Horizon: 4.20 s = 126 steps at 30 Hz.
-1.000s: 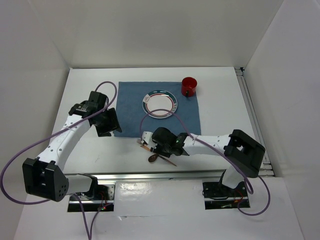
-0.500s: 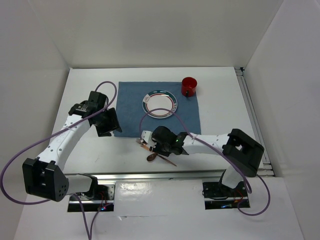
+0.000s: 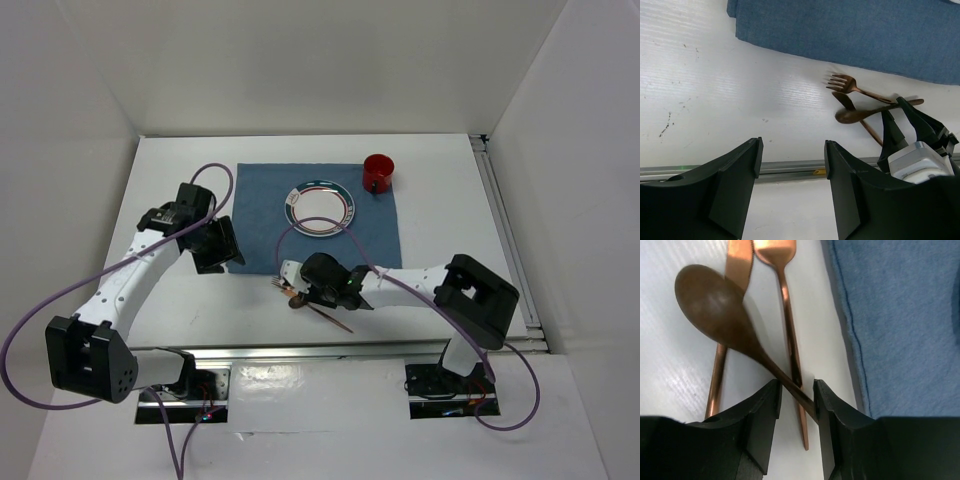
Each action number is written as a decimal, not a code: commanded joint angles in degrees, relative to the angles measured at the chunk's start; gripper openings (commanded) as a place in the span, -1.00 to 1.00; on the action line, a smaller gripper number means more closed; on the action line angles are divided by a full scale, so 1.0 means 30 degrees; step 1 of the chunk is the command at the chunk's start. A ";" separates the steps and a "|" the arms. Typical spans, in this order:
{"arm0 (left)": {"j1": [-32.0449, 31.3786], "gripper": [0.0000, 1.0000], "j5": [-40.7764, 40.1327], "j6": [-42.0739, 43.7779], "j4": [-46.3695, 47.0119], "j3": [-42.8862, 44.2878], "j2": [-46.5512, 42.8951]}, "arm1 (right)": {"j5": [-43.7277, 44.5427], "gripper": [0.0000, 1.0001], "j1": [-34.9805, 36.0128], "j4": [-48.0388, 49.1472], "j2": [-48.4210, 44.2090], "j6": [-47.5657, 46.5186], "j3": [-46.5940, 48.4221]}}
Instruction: Set the dinner table for one person
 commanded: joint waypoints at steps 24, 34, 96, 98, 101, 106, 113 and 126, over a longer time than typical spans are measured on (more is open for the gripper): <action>0.0497 0.36 0.0696 0.0772 0.0783 -0.0333 0.0052 | 0.0243 -1.00 0.0172 -0.2700 -0.2685 0.2508 0.0757; 0.0497 0.36 0.0872 0.0772 0.0785 -0.0333 0.0052 | -0.1956 -1.00 -0.0414 -0.2407 -0.0838 0.4558 0.1518; -0.1878 0.49 -0.1794 -0.6847 0.0112 -0.0216 -0.0622 | -0.2867 0.31 -0.0269 -0.6069 -0.1487 1.1036 0.1753; -0.1642 0.49 -0.1329 -0.6845 0.0111 -0.0535 -0.0798 | -0.3038 0.27 -0.0004 -0.5895 -0.0900 1.0862 0.1753; -0.1466 0.49 -0.0859 -0.6845 0.0461 -0.1296 -0.1177 | -0.2837 0.22 0.0436 -0.5659 -0.0139 1.0861 0.1753; -0.1290 0.49 -0.0857 -0.6845 0.0638 -0.1798 -0.1560 | -0.2132 -0.19 0.1079 -0.5659 0.1239 1.1650 0.2134; -0.1114 0.49 -0.1238 -0.6845 0.0257 -0.1388 -0.1735 | -0.1695 -1.00 0.1901 -0.6447 0.0133 1.1183 0.2690; -0.0938 0.49 -0.1238 -0.7370 0.0257 -0.0802 -0.1560 | 0.2198 -1.00 0.0207 -0.9642 -0.3564 1.2202 0.5386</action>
